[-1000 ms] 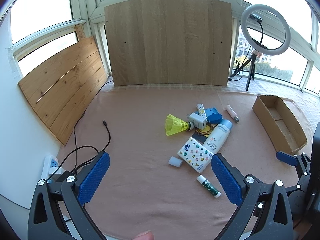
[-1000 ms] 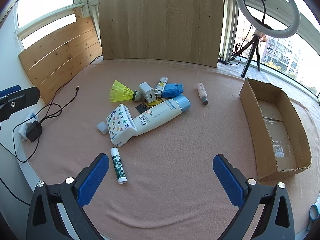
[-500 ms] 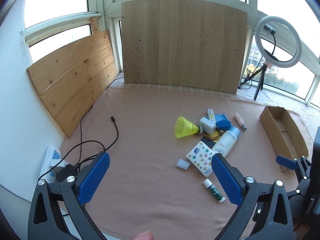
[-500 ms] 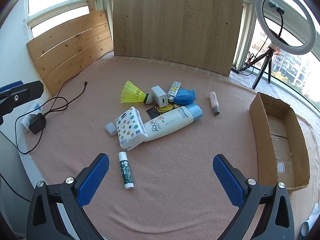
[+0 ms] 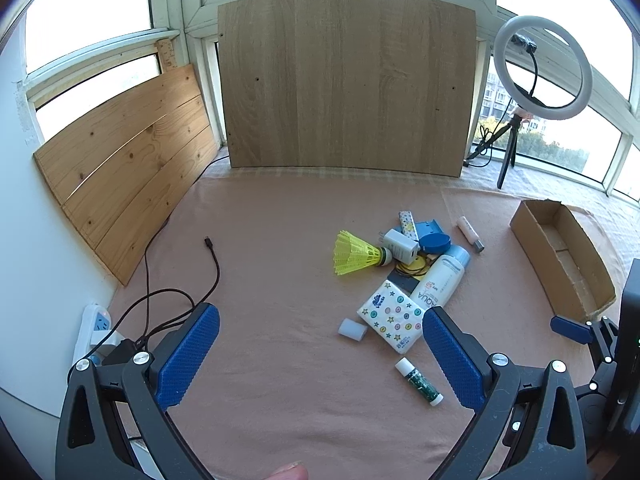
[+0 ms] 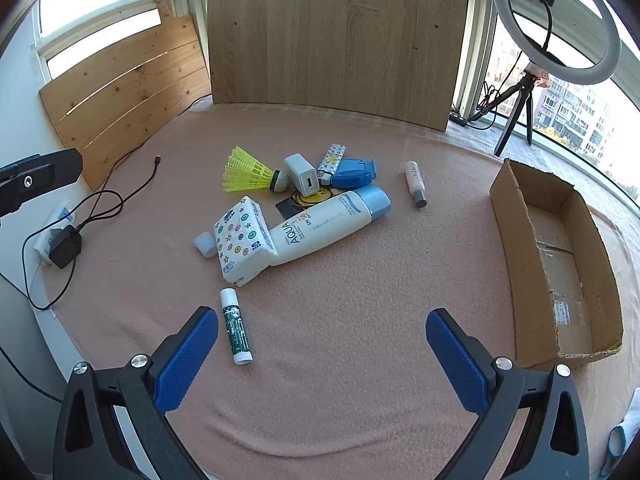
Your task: Organize objects
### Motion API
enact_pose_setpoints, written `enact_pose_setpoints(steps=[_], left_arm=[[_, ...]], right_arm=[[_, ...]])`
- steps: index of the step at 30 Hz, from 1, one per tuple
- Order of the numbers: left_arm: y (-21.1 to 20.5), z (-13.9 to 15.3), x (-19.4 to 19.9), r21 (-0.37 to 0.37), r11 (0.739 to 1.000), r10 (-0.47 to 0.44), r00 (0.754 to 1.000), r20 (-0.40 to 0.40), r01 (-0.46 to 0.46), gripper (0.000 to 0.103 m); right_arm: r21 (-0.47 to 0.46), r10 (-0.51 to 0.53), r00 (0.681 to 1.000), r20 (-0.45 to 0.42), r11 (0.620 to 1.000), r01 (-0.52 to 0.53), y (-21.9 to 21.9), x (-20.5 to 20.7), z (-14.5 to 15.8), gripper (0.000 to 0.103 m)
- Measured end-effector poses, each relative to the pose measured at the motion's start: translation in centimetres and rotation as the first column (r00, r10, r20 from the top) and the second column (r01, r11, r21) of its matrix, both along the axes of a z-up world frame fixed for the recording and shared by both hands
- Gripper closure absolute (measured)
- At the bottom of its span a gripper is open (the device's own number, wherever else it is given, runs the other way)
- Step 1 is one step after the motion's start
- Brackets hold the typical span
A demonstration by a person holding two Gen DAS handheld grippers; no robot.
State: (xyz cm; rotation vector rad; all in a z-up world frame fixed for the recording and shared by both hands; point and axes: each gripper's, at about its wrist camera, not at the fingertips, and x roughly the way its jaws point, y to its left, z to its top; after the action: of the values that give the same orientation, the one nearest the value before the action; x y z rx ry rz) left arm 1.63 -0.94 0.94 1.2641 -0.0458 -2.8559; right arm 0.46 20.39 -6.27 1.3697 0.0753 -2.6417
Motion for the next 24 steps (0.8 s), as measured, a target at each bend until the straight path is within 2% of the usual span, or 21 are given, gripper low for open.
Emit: enact_pose_setpoints(steps=[9, 24], left_arm=[[0.9, 0.0, 0.1, -0.011, 1.000, -0.027, 1.000, 0.001, 0.027, 0.000], [-1.0, -0.4, 0.6, 0.004, 1.000, 0.002, 1.000, 0.012, -0.002, 0.000]], right_arm=[[-0.012, -0.019, 1.000, 0.005, 1.000, 0.020, 0.6, 0.3, -0.3, 0.001], [-0.001, 0.023, 1.000, 0.015, 1.000, -0.023, -1.0, 0.2, -0.4, 0.001]])
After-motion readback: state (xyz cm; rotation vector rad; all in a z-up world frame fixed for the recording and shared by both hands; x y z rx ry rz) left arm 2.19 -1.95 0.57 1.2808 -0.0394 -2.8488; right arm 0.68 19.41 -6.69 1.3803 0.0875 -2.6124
